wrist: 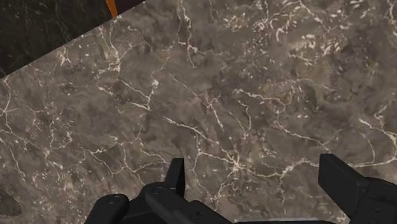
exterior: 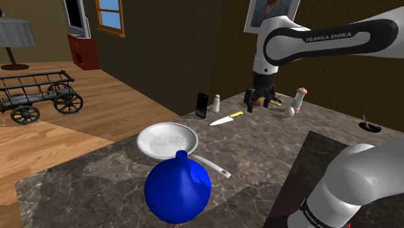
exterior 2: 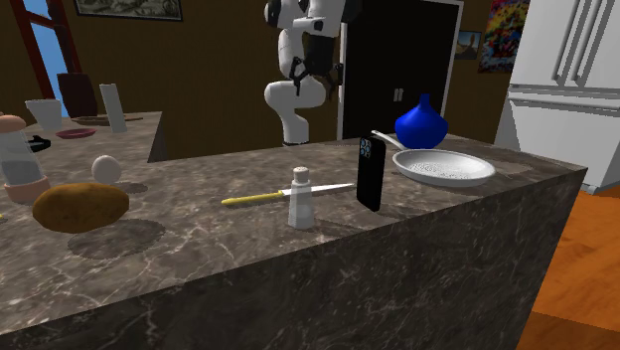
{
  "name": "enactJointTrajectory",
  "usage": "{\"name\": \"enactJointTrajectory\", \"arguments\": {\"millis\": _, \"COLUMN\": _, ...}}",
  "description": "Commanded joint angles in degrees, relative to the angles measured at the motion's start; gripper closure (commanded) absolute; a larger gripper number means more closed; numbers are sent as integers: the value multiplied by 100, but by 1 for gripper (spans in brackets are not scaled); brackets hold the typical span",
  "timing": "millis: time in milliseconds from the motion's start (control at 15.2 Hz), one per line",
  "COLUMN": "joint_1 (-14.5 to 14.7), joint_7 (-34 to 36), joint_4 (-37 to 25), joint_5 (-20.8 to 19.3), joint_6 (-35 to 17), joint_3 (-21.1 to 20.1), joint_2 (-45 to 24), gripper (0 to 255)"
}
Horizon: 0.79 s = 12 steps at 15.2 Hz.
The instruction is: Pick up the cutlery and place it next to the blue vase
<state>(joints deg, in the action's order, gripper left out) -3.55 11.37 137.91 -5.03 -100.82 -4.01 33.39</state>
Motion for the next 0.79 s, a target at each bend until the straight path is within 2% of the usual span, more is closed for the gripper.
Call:
{"name": "enactJointTrajectory", "arguments": {"millis": 0, "joint_1": -126, "joint_7": 351, "joint_4": -110, "joint_5": 34, "joint_6": -354, "joint_3": -16, "joint_2": -408, "gripper": 0}}
{"name": "enactJointTrajectory", "arguments": {"millis": 726, "joint_1": -688, "joint_7": 2051, "joint_4": -1128, "joint_5": 102, "joint_6": -1838, "joint_3": 90, "joint_2": -2606, "gripper": 0}}
